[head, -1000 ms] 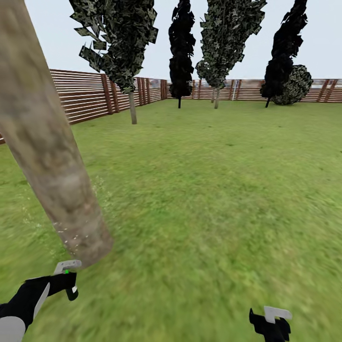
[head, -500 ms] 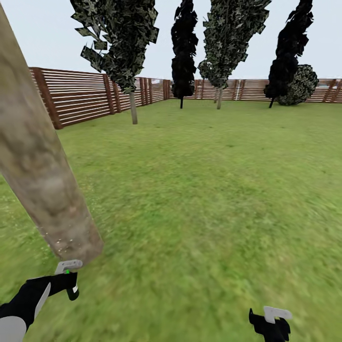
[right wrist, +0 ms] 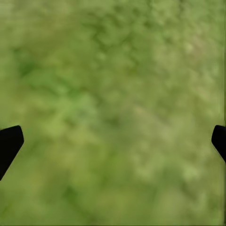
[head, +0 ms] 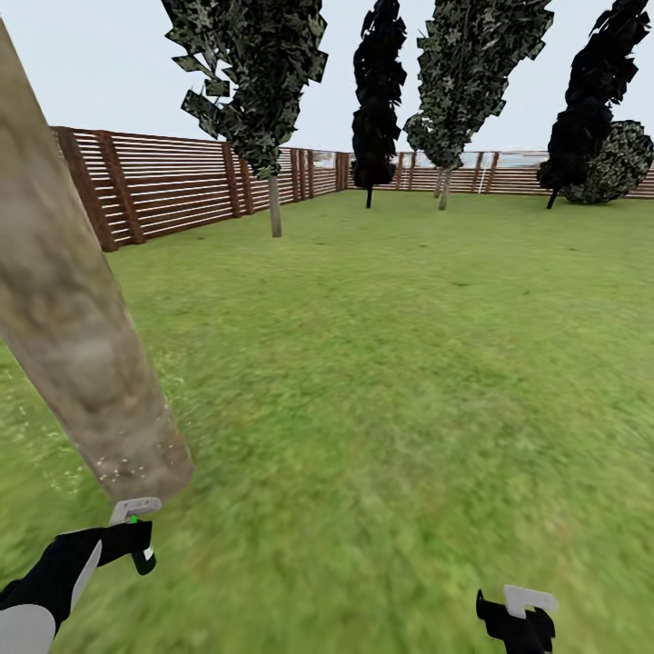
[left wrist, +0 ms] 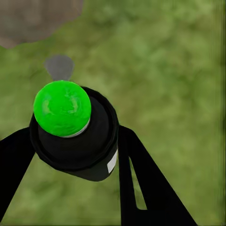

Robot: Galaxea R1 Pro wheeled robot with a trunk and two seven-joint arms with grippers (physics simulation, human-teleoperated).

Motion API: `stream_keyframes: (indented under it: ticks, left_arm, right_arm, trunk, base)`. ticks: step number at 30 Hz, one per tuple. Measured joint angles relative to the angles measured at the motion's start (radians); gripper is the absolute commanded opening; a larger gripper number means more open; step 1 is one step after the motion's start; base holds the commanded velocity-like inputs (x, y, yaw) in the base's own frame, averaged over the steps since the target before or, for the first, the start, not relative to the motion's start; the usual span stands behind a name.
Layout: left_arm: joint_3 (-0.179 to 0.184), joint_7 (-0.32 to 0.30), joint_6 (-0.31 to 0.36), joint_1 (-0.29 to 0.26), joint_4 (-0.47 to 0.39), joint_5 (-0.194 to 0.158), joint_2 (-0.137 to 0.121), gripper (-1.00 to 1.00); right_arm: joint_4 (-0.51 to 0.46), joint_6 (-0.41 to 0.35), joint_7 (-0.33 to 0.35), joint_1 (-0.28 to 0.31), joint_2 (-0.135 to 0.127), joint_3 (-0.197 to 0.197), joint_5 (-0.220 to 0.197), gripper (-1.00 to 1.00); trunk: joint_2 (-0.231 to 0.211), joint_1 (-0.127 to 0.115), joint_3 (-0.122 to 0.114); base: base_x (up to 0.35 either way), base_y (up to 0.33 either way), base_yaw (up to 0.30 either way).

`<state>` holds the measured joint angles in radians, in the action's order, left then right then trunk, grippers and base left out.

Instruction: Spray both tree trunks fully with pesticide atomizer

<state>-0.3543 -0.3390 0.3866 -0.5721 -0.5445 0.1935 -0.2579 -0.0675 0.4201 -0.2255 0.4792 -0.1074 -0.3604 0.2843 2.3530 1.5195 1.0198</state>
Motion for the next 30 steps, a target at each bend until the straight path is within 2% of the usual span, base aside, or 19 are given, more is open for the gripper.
stream_keyframes:
  ticks: [4, 22, 30]
  left_arm:
    - [0.0, 0.0, 0.0, 0.0, 0.0, 0.0, 0.0, -1.0]
    - [-0.001, 0.0, 0.0, 0.0, -0.001, 0.0, 0.0, -1.0]
    - [-0.001, 0.0, 0.0, 0.0, -0.001, 0.0, 0.002, -1.0]
  right_arm:
    - [0.0, 0.0, 0.0, 0.0, 0.0, 0.0, 0.0, 1.0]
    - [0.0, -0.001, 0.0, 0.0, 0.0, 0.0, 0.0, 1.0]
    - [0.0, -0.001, 0.0, 0.0, 0.0, 0.0, 0.0, 1.0]
  trunk:
    - [0.0, 0.0, 0.0]
    - [0.0, 0.0, 0.0]
    - [0.0, 0.0, 0.0]
  base:
    - [0.194, -0.233, 0.093]
    - [0.193, -0.233, 0.259]
    - [0.173, -0.236, 0.052]
